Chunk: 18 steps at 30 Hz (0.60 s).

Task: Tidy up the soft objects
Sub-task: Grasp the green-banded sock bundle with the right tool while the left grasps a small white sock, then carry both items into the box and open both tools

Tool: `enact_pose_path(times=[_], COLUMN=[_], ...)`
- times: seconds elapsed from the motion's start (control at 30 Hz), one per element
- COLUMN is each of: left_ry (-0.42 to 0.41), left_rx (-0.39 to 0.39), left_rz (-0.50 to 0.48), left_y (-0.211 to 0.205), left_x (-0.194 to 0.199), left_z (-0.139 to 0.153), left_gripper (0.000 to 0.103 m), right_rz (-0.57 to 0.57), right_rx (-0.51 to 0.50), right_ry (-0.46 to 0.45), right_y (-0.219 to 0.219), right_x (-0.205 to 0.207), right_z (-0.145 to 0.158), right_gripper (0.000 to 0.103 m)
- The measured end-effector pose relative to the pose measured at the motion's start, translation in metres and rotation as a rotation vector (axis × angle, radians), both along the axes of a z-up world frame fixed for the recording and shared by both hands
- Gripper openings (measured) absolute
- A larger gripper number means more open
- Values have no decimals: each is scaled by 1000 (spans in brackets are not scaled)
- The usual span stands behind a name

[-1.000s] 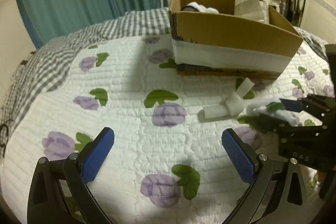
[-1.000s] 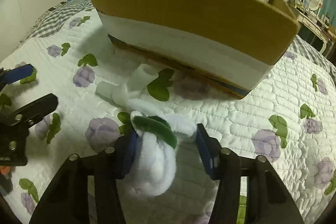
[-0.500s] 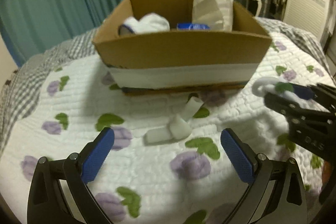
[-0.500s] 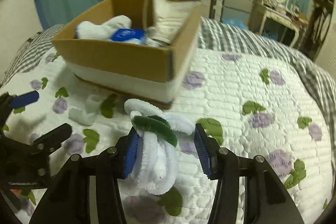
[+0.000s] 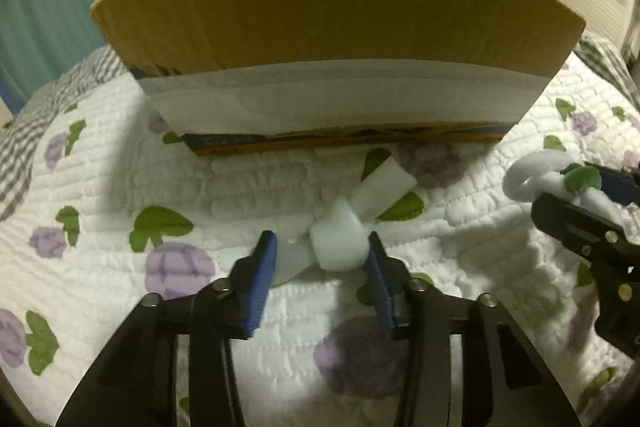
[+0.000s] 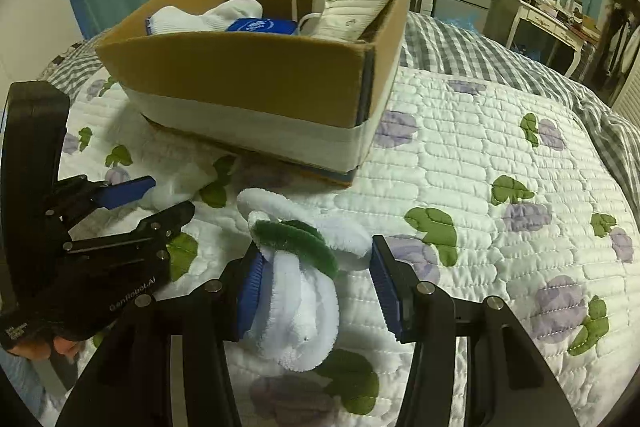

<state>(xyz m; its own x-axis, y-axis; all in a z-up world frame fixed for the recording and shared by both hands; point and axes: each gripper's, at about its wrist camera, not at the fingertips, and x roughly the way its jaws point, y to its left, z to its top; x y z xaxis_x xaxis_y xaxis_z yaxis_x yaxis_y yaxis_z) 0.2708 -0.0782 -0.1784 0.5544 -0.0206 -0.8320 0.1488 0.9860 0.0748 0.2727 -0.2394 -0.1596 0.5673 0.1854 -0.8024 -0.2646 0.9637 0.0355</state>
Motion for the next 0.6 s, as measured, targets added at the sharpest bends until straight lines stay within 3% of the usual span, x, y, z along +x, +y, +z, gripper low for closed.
enact_pose_path(times=[0.07,0.23,0.6], left_ry=[6,-2,-143], left_rx=[9,-41,-56], left_rz=[4,4,-30], left_y=[0,6,19], left_x=[-4,-20,-64], left_z=[3,21,97], left_gripper=[25,25,24], right_rz=[-2,-12,-13], right_rx=[40,32,22], right_ry=[4,-31,-144], right_y=[-2,-1,2], right_x=[-3,-20,-50], right_z=[4,21,79], right_gripper=[50,50,50])
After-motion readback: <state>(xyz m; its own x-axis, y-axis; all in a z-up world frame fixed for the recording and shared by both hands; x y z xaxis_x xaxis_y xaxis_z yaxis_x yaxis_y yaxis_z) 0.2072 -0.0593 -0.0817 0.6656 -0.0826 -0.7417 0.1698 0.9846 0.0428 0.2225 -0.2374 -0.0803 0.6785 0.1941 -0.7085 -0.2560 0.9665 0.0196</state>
